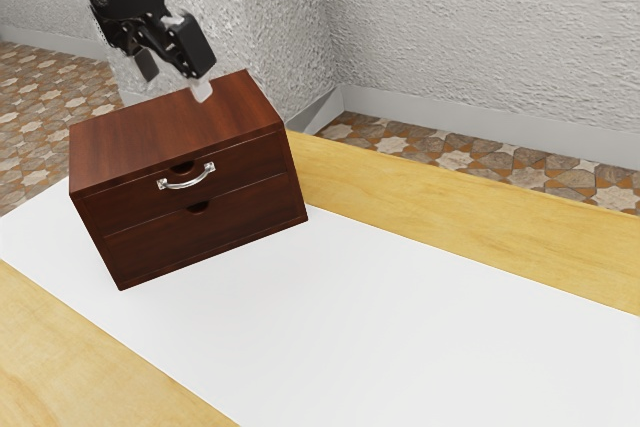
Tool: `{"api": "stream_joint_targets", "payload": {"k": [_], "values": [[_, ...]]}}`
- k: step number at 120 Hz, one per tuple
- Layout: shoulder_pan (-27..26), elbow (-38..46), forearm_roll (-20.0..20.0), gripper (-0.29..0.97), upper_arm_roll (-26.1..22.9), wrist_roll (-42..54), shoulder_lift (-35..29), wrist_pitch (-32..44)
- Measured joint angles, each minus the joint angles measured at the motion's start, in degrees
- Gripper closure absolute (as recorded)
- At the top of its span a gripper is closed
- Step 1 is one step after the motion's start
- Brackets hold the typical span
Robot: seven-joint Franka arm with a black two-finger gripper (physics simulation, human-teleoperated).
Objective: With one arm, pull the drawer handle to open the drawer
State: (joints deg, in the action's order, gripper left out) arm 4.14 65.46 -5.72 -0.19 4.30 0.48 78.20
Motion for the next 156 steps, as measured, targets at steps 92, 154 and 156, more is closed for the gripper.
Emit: {"api": "stream_joint_targets", "payload": {"k": [92,154,156], "values": [[1.96,25.11,-10.64,0.00,2.40,18.25,-0.83,26.23],[3.71,36.59,-13.77,0.00,6.77,23.24,-3.50,39.49],[4.05,36.73,-13.80,0.00,6.82,23.34,-3.53,39.71]]}}
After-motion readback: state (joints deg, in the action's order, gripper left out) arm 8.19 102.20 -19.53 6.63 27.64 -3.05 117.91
